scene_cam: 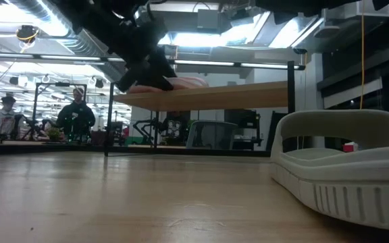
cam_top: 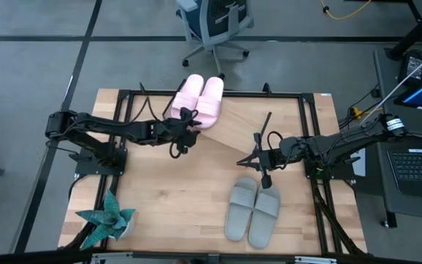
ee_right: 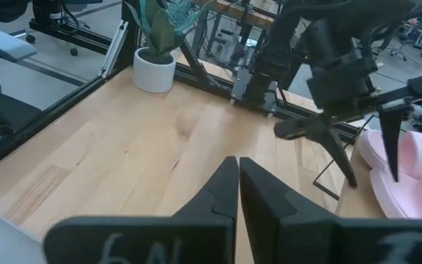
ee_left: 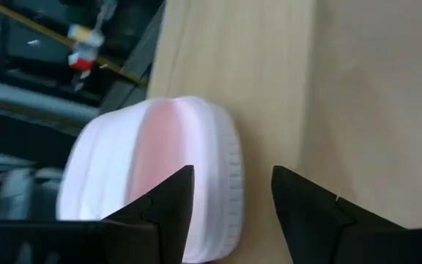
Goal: Pick and place slides into the shelf
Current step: Put the pink slide on the shelf, then put the left gray slide on the shelf
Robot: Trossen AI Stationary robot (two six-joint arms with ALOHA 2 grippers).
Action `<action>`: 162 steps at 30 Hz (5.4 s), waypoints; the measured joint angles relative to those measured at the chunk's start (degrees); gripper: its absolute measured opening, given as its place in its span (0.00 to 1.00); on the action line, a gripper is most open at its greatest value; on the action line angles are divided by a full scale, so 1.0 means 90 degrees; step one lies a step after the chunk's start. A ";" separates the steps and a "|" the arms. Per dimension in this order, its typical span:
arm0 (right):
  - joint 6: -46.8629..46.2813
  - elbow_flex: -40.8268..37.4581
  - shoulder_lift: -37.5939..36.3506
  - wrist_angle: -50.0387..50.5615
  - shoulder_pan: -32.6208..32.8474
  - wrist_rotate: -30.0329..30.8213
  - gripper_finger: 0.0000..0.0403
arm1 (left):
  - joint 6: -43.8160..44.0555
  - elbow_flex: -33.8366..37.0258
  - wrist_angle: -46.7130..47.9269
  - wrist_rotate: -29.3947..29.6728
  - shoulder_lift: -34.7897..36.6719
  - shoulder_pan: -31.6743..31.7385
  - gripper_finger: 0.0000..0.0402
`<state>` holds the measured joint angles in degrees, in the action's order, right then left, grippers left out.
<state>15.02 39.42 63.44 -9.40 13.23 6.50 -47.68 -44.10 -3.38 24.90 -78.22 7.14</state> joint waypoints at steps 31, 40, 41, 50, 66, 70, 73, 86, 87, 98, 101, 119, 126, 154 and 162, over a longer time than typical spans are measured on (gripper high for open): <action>-0.0143 0.0000 0.0000 0.0082 0.0000 -0.0003 0.05 | -0.0446 0.0017 -0.0247 0.0458 -0.0082 -0.0104 0.10; -0.0145 0.0000 0.0000 0.0082 0.0000 -0.0002 0.05 | -0.0582 0.0017 -0.0250 0.0765 -0.0082 -0.0125 0.11; -0.0144 0.0000 0.0000 0.0082 0.0001 -0.0002 0.05 | -0.0586 0.0017 -0.0248 0.0788 -0.0082 -0.0133 0.10; -0.0145 0.0000 0.0000 0.0084 0.0002 -0.0002 0.05 | -0.0605 0.0017 -0.0250 0.0885 -0.0080 -0.0325 0.10; -0.0145 0.0000 0.0000 0.0084 0.0002 -0.0002 0.05 | -0.0620 0.0017 -0.0225 0.1011 -0.0078 -0.0379 0.09; -0.0144 0.0000 0.0000 0.0084 0.0000 -0.0002 0.05 | -0.0620 0.0017 -0.0128 0.1021 -0.0078 -0.0398 0.10; -0.0145 0.0000 0.0000 0.0084 0.0000 -0.0002 0.05 | -0.0612 0.0017 -0.0043 0.1023 -0.0078 -0.0396 0.10; -0.0145 0.0000 0.0000 0.0084 0.0000 0.0000 0.05 | -0.0605 0.0017 0.0032 0.1028 -0.0075 -0.0440 0.10; -0.0145 0.0000 0.0000 0.0084 0.0002 -0.0002 0.05 | -0.0605 0.0017 0.0038 0.1028 -0.0065 -0.0440 0.10; -0.0162 0.0000 0.0000 0.0087 0.0002 0.0000 0.05 | -0.0537 0.0017 0.0052 0.1020 -0.0034 -0.0466 0.14; -0.0165 0.0000 0.0000 0.0087 0.0000 0.0000 0.05 | -0.0498 0.0017 0.0047 0.1020 -0.0034 -0.0466 0.16; -0.0167 0.0000 0.0000 0.0121 0.0000 0.0000 0.05 | -0.0610 0.0017 -0.0001 0.1415 -0.0036 -0.0588 0.33; -0.0171 0.0000 0.0000 0.0123 0.0000 -0.0002 0.05 | -0.0615 0.0017 -0.0004 0.1603 -0.0036 -0.0855 0.35; -0.0257 0.0047 -0.0003 -0.0565 0.0658 0.0370 0.05 | 0.2056 0.0022 0.2011 -0.0308 0.2781 -0.2128 0.35; -0.0117 0.1563 0.0655 0.0911 0.1400 0.1507 0.05 | 0.2958 0.0017 0.2658 -0.0879 0.3367 -0.2387 0.35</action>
<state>13.97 53.49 69.33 -1.21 25.83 20.07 -21.05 -43.94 20.54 16.99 -47.91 -14.34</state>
